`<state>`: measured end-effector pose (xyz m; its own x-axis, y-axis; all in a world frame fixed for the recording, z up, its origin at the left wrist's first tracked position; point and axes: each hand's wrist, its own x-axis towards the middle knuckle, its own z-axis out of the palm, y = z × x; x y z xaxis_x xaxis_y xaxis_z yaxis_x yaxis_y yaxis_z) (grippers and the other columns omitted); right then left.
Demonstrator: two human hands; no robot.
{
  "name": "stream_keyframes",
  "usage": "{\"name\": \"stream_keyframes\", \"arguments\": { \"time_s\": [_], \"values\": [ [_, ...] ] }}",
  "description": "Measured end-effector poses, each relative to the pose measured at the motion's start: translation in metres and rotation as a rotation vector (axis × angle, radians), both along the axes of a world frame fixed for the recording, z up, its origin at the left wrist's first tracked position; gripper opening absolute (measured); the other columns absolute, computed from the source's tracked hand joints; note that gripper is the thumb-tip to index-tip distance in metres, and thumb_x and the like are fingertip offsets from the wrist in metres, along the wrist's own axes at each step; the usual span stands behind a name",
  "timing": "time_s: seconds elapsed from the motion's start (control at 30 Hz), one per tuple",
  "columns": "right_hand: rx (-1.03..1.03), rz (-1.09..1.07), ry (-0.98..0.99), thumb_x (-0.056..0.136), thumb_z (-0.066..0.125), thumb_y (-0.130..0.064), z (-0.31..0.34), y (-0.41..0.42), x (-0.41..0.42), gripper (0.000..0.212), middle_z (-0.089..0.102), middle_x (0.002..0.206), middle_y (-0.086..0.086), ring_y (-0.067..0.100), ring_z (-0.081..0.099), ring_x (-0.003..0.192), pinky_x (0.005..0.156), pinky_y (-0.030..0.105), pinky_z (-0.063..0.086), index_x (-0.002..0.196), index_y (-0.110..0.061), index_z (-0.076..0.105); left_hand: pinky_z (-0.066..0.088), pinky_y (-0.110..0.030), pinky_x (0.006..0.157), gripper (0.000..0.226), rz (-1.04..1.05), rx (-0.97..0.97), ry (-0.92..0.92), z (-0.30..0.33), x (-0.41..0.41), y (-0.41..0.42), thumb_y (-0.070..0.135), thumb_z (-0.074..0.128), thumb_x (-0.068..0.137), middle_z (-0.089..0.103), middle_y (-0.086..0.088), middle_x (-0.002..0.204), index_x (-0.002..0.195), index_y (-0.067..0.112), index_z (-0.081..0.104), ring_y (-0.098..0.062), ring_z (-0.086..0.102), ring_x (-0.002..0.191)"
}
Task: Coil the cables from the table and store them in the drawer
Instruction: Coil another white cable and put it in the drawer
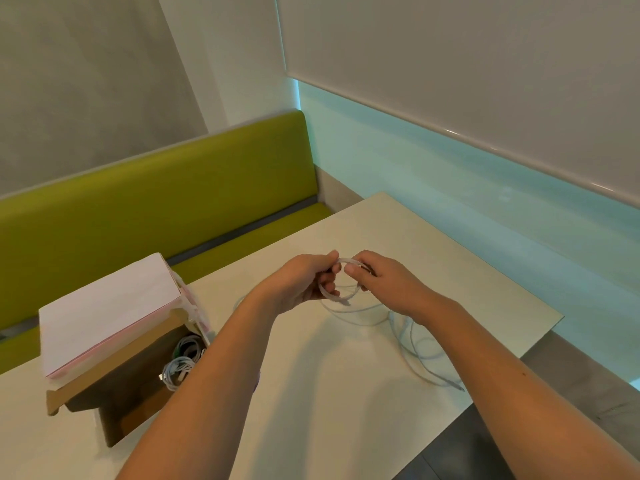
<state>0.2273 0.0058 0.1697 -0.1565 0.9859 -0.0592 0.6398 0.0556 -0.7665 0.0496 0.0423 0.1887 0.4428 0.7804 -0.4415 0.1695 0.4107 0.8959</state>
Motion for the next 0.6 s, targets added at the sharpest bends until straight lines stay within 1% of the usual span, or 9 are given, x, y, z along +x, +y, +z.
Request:
{"name": "stream_keyframes", "arguments": {
  "time_s": [0.1,0.23,0.27,0.33,0.4,0.5,0.53,0.6],
  "values": [
    [0.007,-0.055,0.076,0.099,0.046,-0.045,-0.003,-0.002,0.000,0.028,0.058,0.082,-0.003,0.016,0.054,0.078,0.070,0.032,0.041,0.096,-0.020,0.057,0.053,-0.034,0.083,0.036,0.145,0.014,-0.147,-0.004,0.001,0.002,0.030,0.041,0.105,0.034,0.002,0.059,0.078,0.012,0.053,-0.013,0.042,0.054],
    [0.035,-0.154,0.215,0.103,0.041,-0.035,-0.004,-0.001,-0.006,0.027,0.056,0.081,-0.011,0.008,0.051,0.077,0.070,0.026,0.039,0.102,-0.018,0.062,0.048,-0.037,0.093,0.036,0.225,0.059,-0.294,-0.014,0.011,-0.007,0.028,0.035,0.107,0.039,0.002,0.060,0.080,0.011,0.052,-0.013,0.049,0.059],
    [0.055,-0.170,0.209,0.103,0.040,-0.032,-0.004,0.000,-0.006,0.026,0.058,0.084,-0.010,0.008,0.053,0.080,0.072,0.026,0.040,0.100,-0.019,0.062,0.048,-0.037,0.094,0.036,0.234,0.059,-0.331,-0.016,0.013,-0.009,0.027,0.036,0.107,0.043,0.001,0.060,0.081,0.010,0.054,-0.013,0.052,0.061],
    [0.092,-0.171,0.127,0.104,0.037,-0.030,-0.003,0.003,-0.005,0.026,0.059,0.087,-0.007,0.013,0.054,0.083,0.074,0.029,0.041,0.096,-0.020,0.059,0.051,-0.036,0.090,0.036,0.225,0.053,-0.355,-0.016,0.011,-0.012,0.023,0.037,0.105,0.052,-0.003,0.063,0.082,0.007,0.059,-0.017,0.058,0.065],
    [0.105,-0.115,-0.012,0.105,0.034,-0.032,-0.001,0.003,0.000,0.026,0.057,0.084,-0.007,0.014,0.052,0.078,0.071,0.032,0.041,0.093,-0.023,0.055,0.051,-0.035,0.085,0.038,0.146,0.084,-0.263,-0.013,0.007,-0.011,0.024,0.037,0.103,0.060,-0.008,0.068,0.083,0.005,0.064,-0.020,0.062,0.069],
    [0.108,0.030,-0.259,0.105,0.031,-0.035,0.000,0.003,0.002,0.025,0.053,0.082,-0.009,0.018,0.054,0.080,0.072,0.037,0.044,0.090,-0.026,0.049,0.049,-0.037,0.090,0.048,0.008,0.140,0.007,-0.005,0.004,-0.008,0.044,0.042,0.100,0.066,-0.010,0.073,0.079,0.011,0.070,-0.020,0.064,0.075],
    [0.104,0.066,-0.318,0.105,0.030,-0.036,0.000,0.003,0.001,0.025,0.054,0.085,-0.008,0.019,0.056,0.082,0.073,0.038,0.045,0.091,-0.027,0.049,0.050,-0.038,0.092,0.049,-0.019,0.163,0.097,-0.004,0.006,-0.006,0.048,0.043,0.099,0.064,-0.008,0.070,0.076,0.013,0.069,-0.020,0.064,0.074],
    [0.104,0.089,-0.361,0.104,0.031,-0.038,-0.003,0.003,-0.001,0.027,0.060,0.097,-0.006,0.020,0.058,0.090,0.077,0.039,0.048,0.101,-0.027,0.055,0.050,-0.043,0.095,0.045,-0.049,0.218,0.212,-0.006,0.009,-0.003,0.047,0.045,0.100,0.055,-0.003,0.064,0.074,0.013,0.060,-0.019,0.060,0.065]
  ]
}}
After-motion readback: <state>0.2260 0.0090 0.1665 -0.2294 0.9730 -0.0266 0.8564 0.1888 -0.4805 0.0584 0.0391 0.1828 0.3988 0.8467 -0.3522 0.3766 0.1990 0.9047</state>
